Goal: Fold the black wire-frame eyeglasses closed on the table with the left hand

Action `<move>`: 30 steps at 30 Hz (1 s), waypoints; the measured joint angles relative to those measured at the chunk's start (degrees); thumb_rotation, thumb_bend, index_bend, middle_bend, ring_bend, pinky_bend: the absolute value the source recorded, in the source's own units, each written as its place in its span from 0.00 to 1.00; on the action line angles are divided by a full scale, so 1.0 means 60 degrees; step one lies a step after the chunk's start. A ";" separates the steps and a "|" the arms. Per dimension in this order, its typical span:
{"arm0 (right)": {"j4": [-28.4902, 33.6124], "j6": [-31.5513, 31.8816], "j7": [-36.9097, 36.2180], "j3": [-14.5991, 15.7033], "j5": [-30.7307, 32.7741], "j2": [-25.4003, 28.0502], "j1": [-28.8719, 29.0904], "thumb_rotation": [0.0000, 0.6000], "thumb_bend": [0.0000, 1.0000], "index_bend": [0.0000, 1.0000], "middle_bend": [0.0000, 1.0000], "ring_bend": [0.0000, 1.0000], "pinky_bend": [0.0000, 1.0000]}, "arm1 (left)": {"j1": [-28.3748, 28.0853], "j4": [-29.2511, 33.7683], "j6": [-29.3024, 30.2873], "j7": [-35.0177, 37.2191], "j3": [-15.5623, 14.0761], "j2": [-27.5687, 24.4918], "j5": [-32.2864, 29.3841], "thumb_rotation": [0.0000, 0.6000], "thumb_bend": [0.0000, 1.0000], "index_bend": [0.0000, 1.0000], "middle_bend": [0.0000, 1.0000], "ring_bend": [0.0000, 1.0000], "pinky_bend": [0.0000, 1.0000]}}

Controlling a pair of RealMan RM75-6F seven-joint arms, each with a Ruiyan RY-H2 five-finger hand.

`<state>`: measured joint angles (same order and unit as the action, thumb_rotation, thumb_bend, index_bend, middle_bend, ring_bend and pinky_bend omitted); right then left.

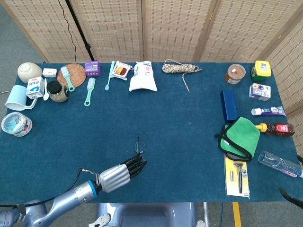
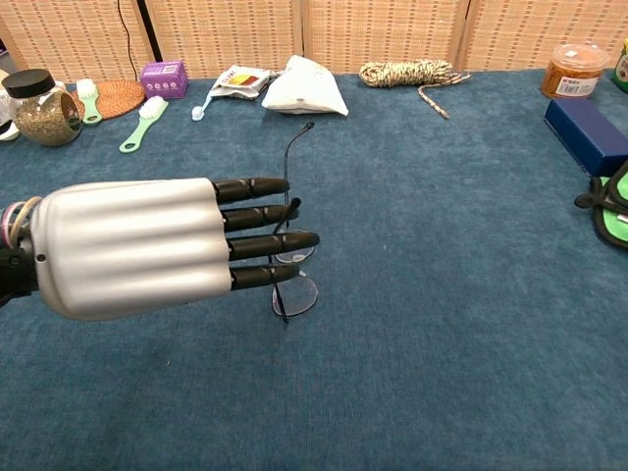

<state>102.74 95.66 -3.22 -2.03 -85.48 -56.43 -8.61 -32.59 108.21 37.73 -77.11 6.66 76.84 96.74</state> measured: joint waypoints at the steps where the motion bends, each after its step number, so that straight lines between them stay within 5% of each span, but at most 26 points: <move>1: 0.0018 -0.0007 -0.0027 0.0003 -0.0027 0.0005 0.0003 1.00 0.00 0.13 0.03 0.03 0.13 | 0.0035 0.0018 0.0044 -0.0031 -0.0029 -0.0089 -0.0062 1.00 0.29 0.12 0.01 0.00 0.00; 16: 0.0557 0.0105 0.0527 0.0054 -0.0416 0.0090 0.0010 1.00 0.00 0.13 0.03 0.03 0.13 | 0.1145 0.0347 0.1574 0.0614 -0.1031 -0.1756 -0.0968 1.00 0.29 0.11 0.01 0.00 0.00; 30: 0.0829 0.0306 0.0696 0.0131 -0.0556 0.0232 -0.0146 1.00 0.00 0.13 0.03 0.03 0.13 | 0.1379 -0.0550 0.2346 0.1897 -0.1255 -0.1725 -0.2157 1.00 0.29 0.07 0.01 0.00 0.00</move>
<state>107.71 97.50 0.95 -1.25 -88.82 -55.04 -9.49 -24.32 104.91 51.81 -65.72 -0.87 66.49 83.80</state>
